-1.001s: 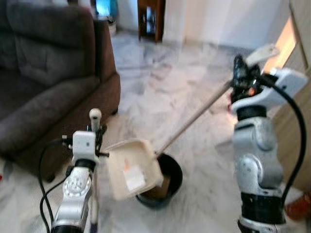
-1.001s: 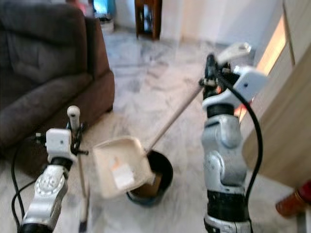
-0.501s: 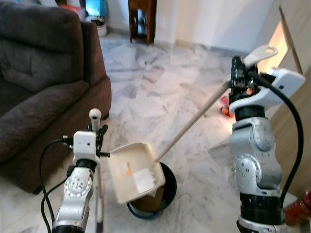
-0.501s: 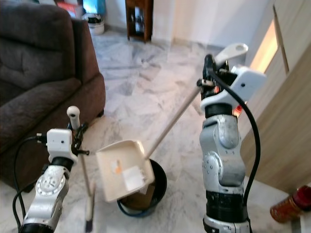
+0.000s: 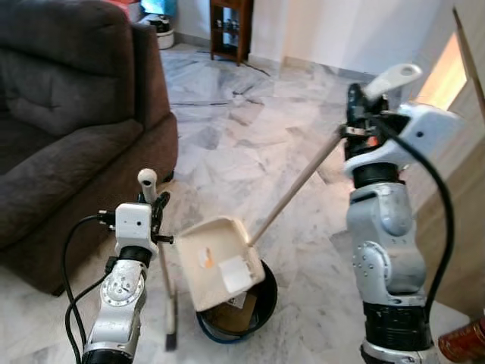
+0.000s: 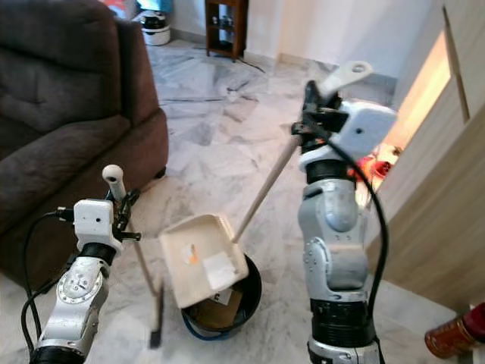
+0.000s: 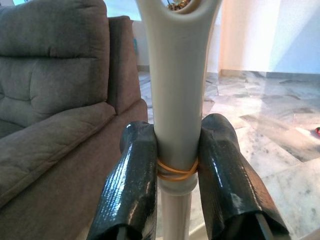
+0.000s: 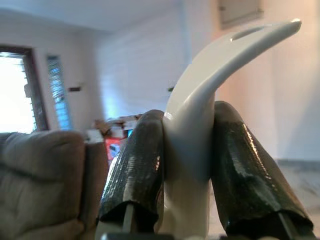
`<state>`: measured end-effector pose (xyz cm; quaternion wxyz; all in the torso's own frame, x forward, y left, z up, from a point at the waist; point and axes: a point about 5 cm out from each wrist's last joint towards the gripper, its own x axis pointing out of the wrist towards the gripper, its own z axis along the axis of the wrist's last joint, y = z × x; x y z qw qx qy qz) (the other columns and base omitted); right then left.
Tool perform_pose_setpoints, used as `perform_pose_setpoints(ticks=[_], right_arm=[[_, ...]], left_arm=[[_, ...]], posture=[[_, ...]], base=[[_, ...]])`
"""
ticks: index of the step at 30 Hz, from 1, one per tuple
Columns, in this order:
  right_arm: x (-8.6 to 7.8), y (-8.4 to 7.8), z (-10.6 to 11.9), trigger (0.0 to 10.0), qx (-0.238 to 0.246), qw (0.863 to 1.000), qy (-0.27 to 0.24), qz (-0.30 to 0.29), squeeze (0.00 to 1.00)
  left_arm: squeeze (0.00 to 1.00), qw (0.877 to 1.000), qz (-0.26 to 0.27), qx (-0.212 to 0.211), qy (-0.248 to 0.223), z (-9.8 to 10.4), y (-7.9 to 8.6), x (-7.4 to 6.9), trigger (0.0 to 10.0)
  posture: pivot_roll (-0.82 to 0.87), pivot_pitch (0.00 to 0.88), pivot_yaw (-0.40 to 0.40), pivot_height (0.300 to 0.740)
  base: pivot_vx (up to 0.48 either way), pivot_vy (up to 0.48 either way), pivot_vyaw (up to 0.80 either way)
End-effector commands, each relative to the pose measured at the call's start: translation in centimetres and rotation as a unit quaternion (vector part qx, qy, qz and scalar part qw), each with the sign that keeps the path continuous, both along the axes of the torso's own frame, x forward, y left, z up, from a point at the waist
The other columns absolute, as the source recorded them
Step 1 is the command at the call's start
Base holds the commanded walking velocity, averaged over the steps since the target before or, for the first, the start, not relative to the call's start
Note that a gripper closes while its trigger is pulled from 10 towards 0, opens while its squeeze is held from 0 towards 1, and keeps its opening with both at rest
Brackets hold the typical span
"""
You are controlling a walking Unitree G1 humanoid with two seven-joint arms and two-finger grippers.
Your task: Sweep floor
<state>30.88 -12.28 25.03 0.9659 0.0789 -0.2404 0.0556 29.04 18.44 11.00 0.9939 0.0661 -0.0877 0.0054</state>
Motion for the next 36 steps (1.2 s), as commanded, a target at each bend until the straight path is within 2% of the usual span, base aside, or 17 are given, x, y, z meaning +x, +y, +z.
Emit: perform_pose_setpoints(ticks=[1, 9, 12, 18, 20, 23, 26, 28, 30, 36], right_arm=[[-0.8, 0.1, 1.6, 10.0, -0.014, 0.999, -0.048, -0.002, 0.00], [-1.3, 1.2, 1.6, 10.0, -0.033, 0.997, -0.068, 0.005, 0.00], [-1.7, 2.0, 1.0, 10.0, -0.075, 0.994, -0.083, 0.000, 0.00], [-2.3, 3.3, 0.2, 10.0, -0.086, 0.992, -0.091, 0.015, 0.00], [-2.8, 4.4, -0.1, 10.0, -0.098, 0.990, -0.098, 0.029, 0.00], [-3.1, 5.2, -0.5, 10.0, -0.099, 0.989, -0.098, 0.044, 0.00], [-3.5, 5.9, -0.6, 10.0, -0.086, 0.989, -0.102, 0.059, 0.00], [-4.2, 6.5, -0.3, 10.0, -0.044, 0.990, -0.110, 0.076, 0.00], [-4.4, 6.6, -0.1, 10.0, -0.022, 0.990, -0.116, 0.076, 0.00], [-4.8, 6.8, 0.2, 10.0, -0.011, 0.989, -0.131, 0.069, 0.00]], left_arm=[[0.00, 1.000, -0.013, 0.012, -0.021, 0.8, -0.3, 0.1, 10.0], [0.00, 0.999, -0.021, 0.017, -0.025, 0.9, -0.9, 0.1, 10.0], [0.00, 0.999, -0.022, 0.018, -0.024, 0.8, -0.9, 0.0, 10.0], [0.00, 0.999, -0.021, 0.017, -0.023, 0.8, -0.9, -0.1, 10.0], [0.00, 0.999, -0.019, 0.017, -0.023, 0.8, -0.7, -0.1, 10.0], [0.00, 0.999, -0.018, 0.018, -0.024, 0.8, -0.7, -0.1, 10.0], [0.00, 0.999, -0.017, 0.018, -0.024, 0.9, -0.6, -0.1, 10.0], [0.00, 0.999, -0.016, 0.017, -0.025, 0.9, -0.6, -0.1, 10.0], [0.00, 0.999, -0.015, 0.017, -0.026, 0.9, -0.6, -0.1, 10.0], [0.00, 0.999, -0.015, 0.017, -0.027, 1.0, -0.6, -0.1, 10.0]], posture=[[0.04, 0.000, -0.020, 0.740], [0.04, 0.000, -0.022, 0.740], [0.04, 0.000, -0.024, 0.740], [0.04, 0.000, -0.026, 0.740], [0.04, 0.000, -0.026, 0.740], [0.04, 0.000, -0.026, 0.740], [0.05, 0.000, -0.027, 0.740], [0.05, 0.000, -0.028, 0.740], [0.05, 0.000, -0.029, 0.740], [0.05, 0.000, -0.028, 0.740]], base=[[0.000, 0.000, 0.00], [0.000, 0.000, 0.00], [0.000, 0.000, 0.00], [0.000, 0.000, 0.00], [0.000, 0.000, 0.00], [0.000, 0.000, 0.00], [0.000, 0.000, 0.00], [0.000, 0.000, 0.00], [0.000, 0.000, 0.00], [0.000, 0.000, 0.00]])
